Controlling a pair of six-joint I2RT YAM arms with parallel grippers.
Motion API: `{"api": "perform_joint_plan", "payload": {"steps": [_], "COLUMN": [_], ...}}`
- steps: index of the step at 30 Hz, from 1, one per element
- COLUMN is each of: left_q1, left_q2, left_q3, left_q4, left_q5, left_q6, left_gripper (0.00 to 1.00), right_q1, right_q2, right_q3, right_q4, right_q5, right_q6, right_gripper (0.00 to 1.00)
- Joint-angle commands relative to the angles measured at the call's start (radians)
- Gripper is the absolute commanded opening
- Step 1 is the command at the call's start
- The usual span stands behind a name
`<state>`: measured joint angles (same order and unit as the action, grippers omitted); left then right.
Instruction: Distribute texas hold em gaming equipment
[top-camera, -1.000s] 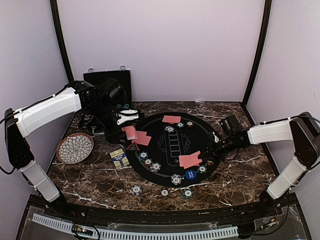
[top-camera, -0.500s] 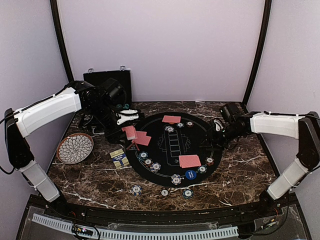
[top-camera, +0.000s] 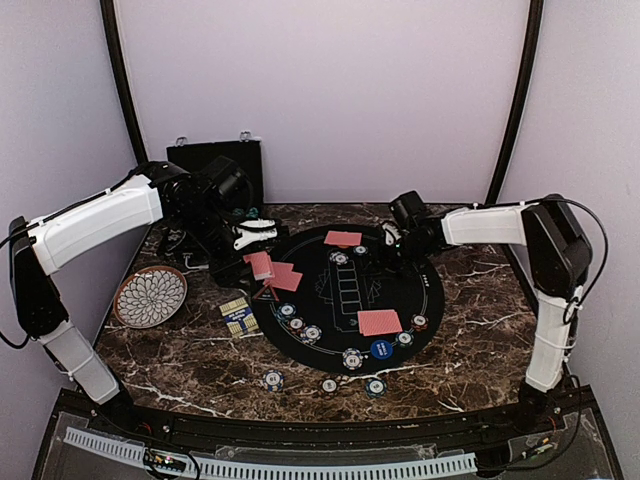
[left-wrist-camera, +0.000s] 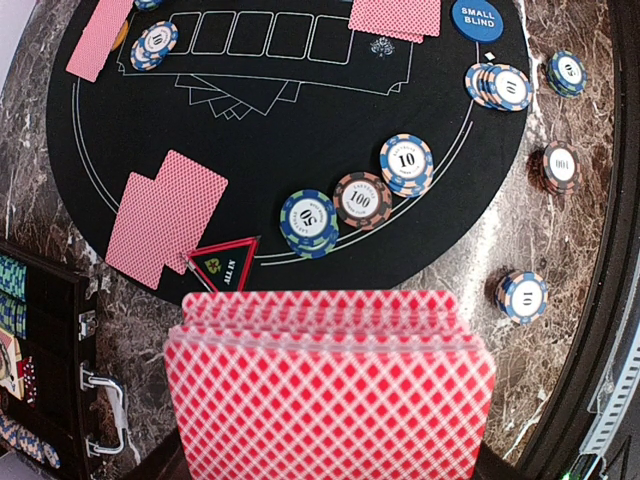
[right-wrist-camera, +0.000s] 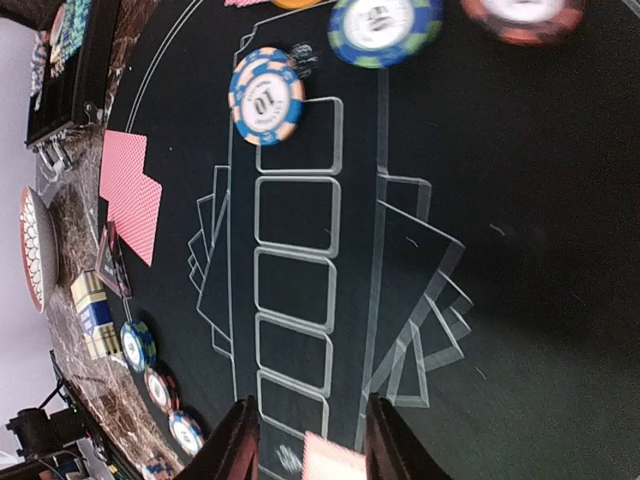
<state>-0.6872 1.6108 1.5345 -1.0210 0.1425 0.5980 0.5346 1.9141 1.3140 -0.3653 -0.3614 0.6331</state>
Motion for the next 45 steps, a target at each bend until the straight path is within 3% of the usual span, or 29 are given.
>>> {"api": "perform_joint_plan", "payload": {"steps": [1, 15, 31, 33, 38, 45], "left_q1": [0.003, 0.002, 0.002, 0.003, 0.003, 0.003], "left_q2": [-0.035, -0.039, -0.038, -0.041, -0.038, -0.04], "left_q3": [0.013, 0.004, -0.002, -0.002, -0.002, -0.004], "left_q4": [-0.019, -0.014, -0.014, -0.013, -0.009, 0.0], "left_q5": [0.013, 0.008, 0.005, 0.003, 0.007, 0.016], "left_q6": [0.004, 0.008, 0.013, 0.013, 0.013, 0.012], "left_gripper": [0.01, 0.01, 0.0, 0.01, 0.01, 0.0], "right_q1": [0.027, 0.015, 0.016, 0.03, 0.06, 0.125], "right_q2": [0.124, 0.43, 0.549, 0.496, 0.272, 0.025], "right_q3": [0.138, 0.432, 0.607, 0.571, 0.353, 0.032], "right_q4": [0.071, 0.073, 0.044, 0.066, 0.231, 0.59], "right_q5": [0.011, -0.017, -0.055, -0.055, -0.085, -0.239], "right_q6": [0.01, 0.05, 0.045, 0.03, 0.066, 0.28], "right_gripper": [0.31, 0.16, 0.13, 0.17, 0.42, 0.67]}}
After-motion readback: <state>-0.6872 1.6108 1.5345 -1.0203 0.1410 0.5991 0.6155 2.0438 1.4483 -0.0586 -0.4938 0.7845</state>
